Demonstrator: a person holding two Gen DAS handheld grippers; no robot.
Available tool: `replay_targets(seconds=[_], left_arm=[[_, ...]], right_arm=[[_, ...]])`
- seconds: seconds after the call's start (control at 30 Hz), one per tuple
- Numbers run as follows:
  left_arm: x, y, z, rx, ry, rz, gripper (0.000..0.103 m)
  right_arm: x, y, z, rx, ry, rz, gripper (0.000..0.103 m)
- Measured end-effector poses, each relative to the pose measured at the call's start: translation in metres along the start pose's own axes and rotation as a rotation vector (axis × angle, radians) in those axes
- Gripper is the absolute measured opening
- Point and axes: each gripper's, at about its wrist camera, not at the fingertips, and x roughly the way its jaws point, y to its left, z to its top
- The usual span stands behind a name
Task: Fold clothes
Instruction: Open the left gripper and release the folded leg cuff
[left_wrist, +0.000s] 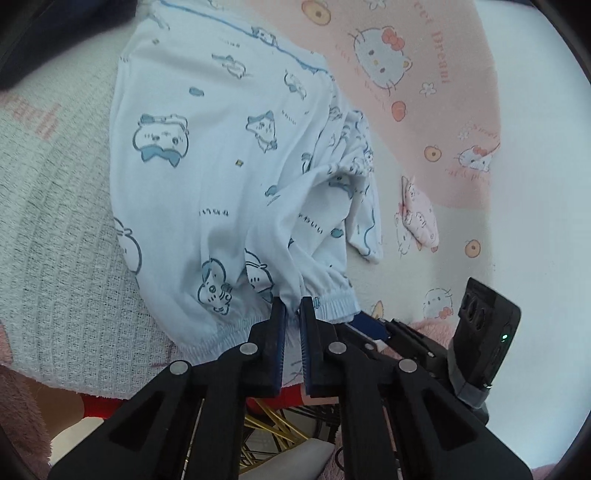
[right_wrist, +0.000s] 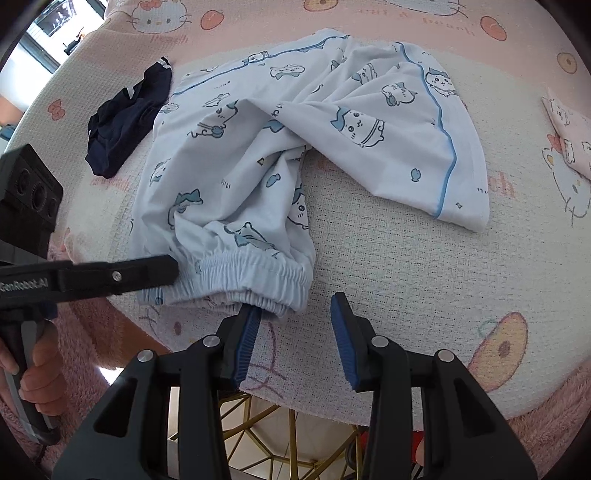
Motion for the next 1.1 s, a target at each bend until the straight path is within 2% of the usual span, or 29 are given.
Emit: replay_targets(seconds=[0.1,0.23,0.33,0.53,0.6,0.7,0.8,0.87,0.97,1.07,1.1], left_arm=[[-0.012,-0.002,0.003,-0.005,-0.045,-0.022,0.008],[-0.017,0.005,0.000,-0.034,-0.057,0.017,0.008],[-0.017,0.010,-0.006,-0.047,-0.047,0.084,0.007],[-0.036,0.012,-0.009,-0.021,-0.069,0.164,0.007],[-0.030,0.019,-0.009,-0.032,-0.046,0.190,0.007],[-0.022,0.028,-0.010,-0.048,-0.012,0.229,0.007],[-0.014,0.038,-0.011,-0.065,0.022,0.266,0.008],[-0.013,0.041,-0.008,-0.080,0.027,0.275,0.012],[-0.023,0.039,-0.007,-0.089,0.016,0.269,0.027],[-0.022,0.035,-0.007,-0.074,0.015,0.245,0.038],[-0.019,0.034,-0.007,-0.069,0.020,0.239,0.038]], right_arm=[[-0.004,0.002,0.000,-0.013,0.000,0.037,0.039],[-0.010,0.004,0.000,-0.031,-0.001,0.087,0.039],[-0.014,0.005,0.000,-0.045,-0.001,0.124,0.040],[-0.023,0.009,0.001,-0.072,-0.001,0.198,0.041],[-0.027,0.010,0.003,-0.062,-0.030,0.219,0.041],[-0.024,0.009,0.013,0.003,-0.076,0.182,0.041],[-0.001,0.006,0.023,0.021,-0.030,0.123,0.041],[0.009,0.004,0.022,0.005,0.007,0.094,0.041],[0.017,0.002,0.019,-0.011,0.039,0.054,0.042],[0.011,-0.002,0.020,0.000,0.018,0.075,0.042],[0.009,-0.003,0.020,0.003,0.012,0.082,0.042]])
